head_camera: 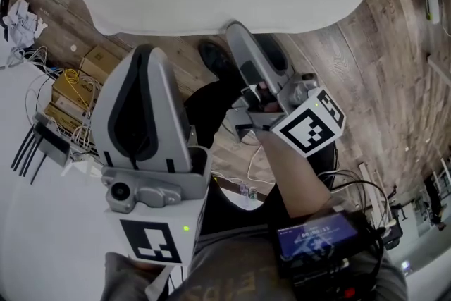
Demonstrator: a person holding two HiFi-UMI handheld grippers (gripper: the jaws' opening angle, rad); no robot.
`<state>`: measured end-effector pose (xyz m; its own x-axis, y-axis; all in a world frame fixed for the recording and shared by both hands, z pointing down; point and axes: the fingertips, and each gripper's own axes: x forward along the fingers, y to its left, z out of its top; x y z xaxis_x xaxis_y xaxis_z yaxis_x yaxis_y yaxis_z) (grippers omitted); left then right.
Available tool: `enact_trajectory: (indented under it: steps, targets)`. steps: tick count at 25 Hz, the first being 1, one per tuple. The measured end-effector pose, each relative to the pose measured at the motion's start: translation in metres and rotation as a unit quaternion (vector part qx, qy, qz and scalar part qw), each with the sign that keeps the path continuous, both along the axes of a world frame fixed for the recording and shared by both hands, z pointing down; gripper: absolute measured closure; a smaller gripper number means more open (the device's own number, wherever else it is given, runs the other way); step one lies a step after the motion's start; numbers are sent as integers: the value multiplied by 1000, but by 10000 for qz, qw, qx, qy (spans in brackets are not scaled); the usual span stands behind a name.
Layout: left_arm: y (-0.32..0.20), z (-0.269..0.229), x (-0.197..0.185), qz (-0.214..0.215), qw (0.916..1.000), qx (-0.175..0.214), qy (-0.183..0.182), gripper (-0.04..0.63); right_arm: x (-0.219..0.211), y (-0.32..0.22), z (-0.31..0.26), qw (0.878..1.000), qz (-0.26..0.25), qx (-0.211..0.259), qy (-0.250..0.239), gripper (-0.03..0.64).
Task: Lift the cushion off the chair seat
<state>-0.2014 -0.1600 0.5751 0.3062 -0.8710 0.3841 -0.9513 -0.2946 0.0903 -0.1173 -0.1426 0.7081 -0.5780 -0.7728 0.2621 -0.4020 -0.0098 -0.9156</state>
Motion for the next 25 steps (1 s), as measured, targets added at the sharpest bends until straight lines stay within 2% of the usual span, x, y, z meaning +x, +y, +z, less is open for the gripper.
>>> enact_trajectory:
  steps: [4, 8, 13, 21, 25]
  targets:
    - [2, 2, -5, -1, 10000, -61, 49, 589, 0, -10, -5, 9997, 125, -25, -209, 453]
    - [0, -1, -10, -54, 10000, -47, 61, 589, -3, -9, -4, 10000, 49, -66, -7, 542]
    - [-1, -19, -17, -159, 9999, 43, 49, 589, -7, -7, -23, 9998, -70, 63, 176, 572]
    - [0, -93, -19, -213, 9994, 256, 111, 589, -16, -25, -115, 9916, -532, 733, 919, 586]
    - [-4, -147, -18, -215, 9979, 600, 74, 589, -25, -41, -180, 9825, -787, 1209, 1180, 588]
